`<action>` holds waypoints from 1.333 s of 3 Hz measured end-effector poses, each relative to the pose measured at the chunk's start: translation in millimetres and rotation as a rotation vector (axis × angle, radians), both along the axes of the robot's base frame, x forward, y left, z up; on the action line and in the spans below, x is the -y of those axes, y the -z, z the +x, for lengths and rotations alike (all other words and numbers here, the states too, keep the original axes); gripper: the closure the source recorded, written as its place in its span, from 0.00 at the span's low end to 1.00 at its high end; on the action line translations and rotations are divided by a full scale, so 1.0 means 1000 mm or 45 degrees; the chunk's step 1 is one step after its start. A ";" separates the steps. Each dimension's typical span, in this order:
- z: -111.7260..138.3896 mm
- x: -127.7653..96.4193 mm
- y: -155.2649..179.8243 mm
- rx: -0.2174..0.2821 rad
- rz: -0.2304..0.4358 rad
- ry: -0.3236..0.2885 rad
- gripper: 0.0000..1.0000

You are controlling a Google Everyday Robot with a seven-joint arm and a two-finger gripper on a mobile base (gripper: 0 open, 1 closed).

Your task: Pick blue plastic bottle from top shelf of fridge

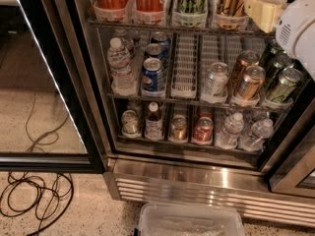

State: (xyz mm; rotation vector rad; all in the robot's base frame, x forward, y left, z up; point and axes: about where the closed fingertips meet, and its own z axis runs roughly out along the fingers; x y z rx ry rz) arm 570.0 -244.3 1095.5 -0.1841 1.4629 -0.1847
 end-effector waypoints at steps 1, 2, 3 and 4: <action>0.008 0.000 0.000 0.011 -0.006 0.028 0.32; 0.011 0.001 -0.003 0.020 -0.012 0.058 0.33; 0.010 0.006 -0.007 0.037 -0.037 0.111 0.34; 0.012 0.006 -0.008 0.041 -0.044 0.136 0.34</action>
Offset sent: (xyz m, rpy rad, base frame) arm 0.0208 0.0014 0.0107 -0.0145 -0.0165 -0.0821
